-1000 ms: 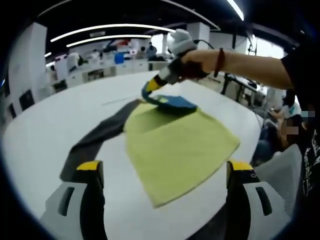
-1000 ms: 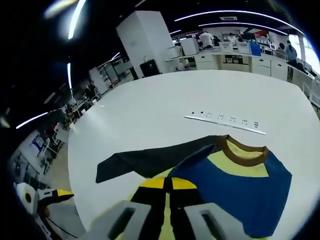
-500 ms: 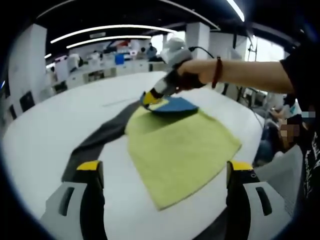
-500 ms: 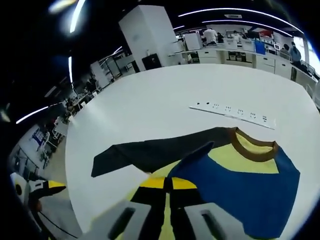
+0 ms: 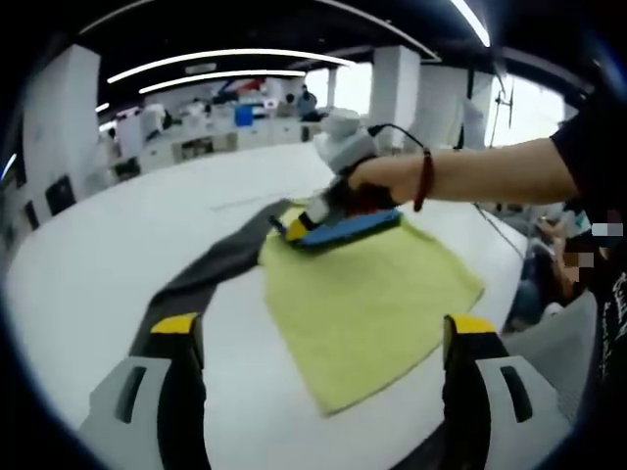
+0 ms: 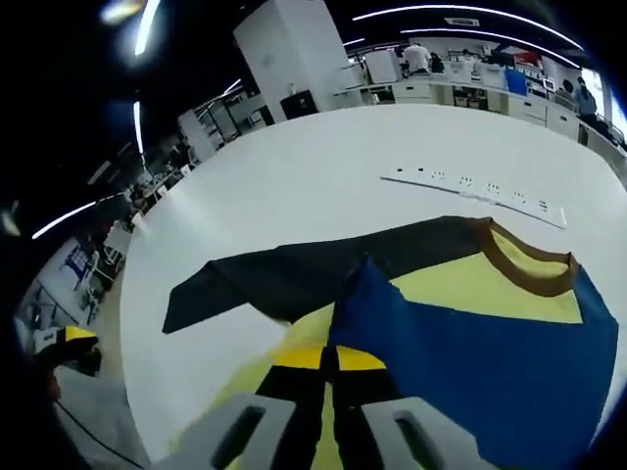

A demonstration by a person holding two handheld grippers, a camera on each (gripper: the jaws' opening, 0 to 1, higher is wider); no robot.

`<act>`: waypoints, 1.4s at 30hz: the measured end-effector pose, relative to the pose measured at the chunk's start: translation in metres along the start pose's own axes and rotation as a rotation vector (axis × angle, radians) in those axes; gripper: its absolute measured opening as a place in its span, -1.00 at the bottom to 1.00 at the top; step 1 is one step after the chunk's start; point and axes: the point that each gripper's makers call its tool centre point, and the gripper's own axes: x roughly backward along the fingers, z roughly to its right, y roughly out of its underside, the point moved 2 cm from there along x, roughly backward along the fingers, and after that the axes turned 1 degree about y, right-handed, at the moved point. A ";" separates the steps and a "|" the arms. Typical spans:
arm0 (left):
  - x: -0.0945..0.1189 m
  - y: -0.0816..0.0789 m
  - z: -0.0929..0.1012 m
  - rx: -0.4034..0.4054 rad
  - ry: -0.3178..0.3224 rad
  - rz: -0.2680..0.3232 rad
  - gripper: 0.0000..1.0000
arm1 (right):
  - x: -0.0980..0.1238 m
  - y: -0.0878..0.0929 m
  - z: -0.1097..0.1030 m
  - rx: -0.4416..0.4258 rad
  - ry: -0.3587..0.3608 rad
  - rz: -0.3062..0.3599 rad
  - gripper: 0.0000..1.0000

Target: Fold the garment on the visible template until the final outline fits inside the template.

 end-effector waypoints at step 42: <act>0.006 -0.008 0.007 -0.023 -0.005 0.014 0.98 | 0.095 -0.007 0.039 0.069 0.103 0.098 0.22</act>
